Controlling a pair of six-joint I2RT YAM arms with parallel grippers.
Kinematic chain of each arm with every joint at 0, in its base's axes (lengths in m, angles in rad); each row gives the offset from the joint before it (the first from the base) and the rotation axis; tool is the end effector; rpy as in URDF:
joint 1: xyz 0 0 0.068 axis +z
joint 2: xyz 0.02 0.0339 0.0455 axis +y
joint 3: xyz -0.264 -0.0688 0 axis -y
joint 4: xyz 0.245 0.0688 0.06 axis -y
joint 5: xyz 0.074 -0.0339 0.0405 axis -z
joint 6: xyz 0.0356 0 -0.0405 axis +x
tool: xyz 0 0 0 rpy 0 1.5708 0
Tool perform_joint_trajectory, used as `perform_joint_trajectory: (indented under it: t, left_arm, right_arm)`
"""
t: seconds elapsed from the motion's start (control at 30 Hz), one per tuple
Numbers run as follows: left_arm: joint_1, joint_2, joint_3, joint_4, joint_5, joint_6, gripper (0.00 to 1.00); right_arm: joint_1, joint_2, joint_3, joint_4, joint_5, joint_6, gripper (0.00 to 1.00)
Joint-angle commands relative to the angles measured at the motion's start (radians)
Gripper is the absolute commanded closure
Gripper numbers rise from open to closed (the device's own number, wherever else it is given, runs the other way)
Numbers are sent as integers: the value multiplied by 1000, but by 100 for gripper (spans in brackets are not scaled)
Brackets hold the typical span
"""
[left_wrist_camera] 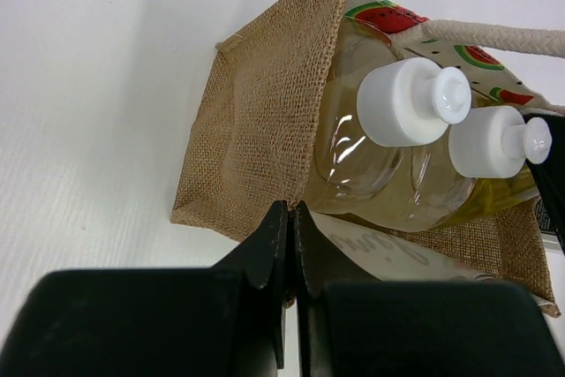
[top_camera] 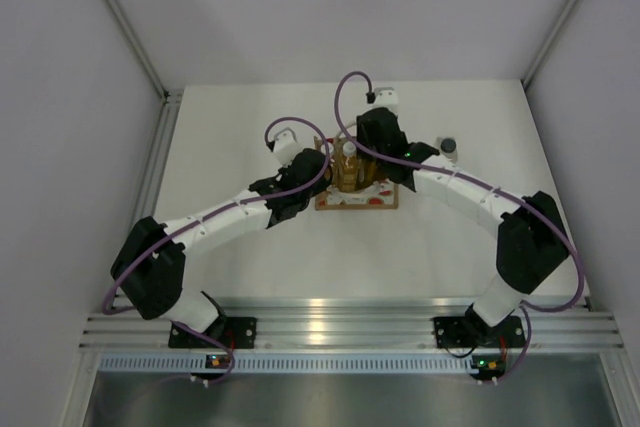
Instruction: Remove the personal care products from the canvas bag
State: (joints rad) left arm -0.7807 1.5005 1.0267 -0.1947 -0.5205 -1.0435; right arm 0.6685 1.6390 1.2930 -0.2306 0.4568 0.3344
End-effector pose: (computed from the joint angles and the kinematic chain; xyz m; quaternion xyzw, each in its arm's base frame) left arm 0.2463 -0.2191 0.2534 -0.2252 0.8474 -0.1914 0.4410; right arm 0.3061 0.2217 0.2925 -0.0359 0.8622 0.0488 0.5030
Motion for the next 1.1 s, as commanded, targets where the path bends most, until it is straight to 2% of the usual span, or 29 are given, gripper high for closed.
perform_joint_trajectory:
  t: [0.0,0.1,0.23,0.33,0.53,0.87,0.93,1.0,1.07]
  left_arm:
    - [-14,-8,-16,-52,73,14,100]
    - [-14,-8,-13,-54,73,17,100]
    - [-12,-8,-13,-52,71,19,100]
    - [-12,-5,-10,-54,70,19,100]
    - [-12,-8,-5,-52,70,20,100]
    - [-12,-6,-4,-52,71,17,100]
    - [-12,-5,-4,-52,73,17,100]
    - [-12,-5,-5,-52,74,14,100]
    - [-12,-3,-4,-52,73,14,100]
  right_arm:
    - [-17,54,2,28,-4,2,54]
    - [-18,59,-1,27,-4,5,47]
    - [-17,41,-9,25,-3,6,44]
    - [-17,30,-17,25,0,0,47]
    - [-23,64,-14,19,-1,-2,48]
    - [-21,81,-11,-13,-15,15,43]
    - [-23,82,-12,-19,-10,17,46]
    - [-23,78,-12,-22,-7,17,59]
    - [-23,73,-9,-26,-7,17,67]
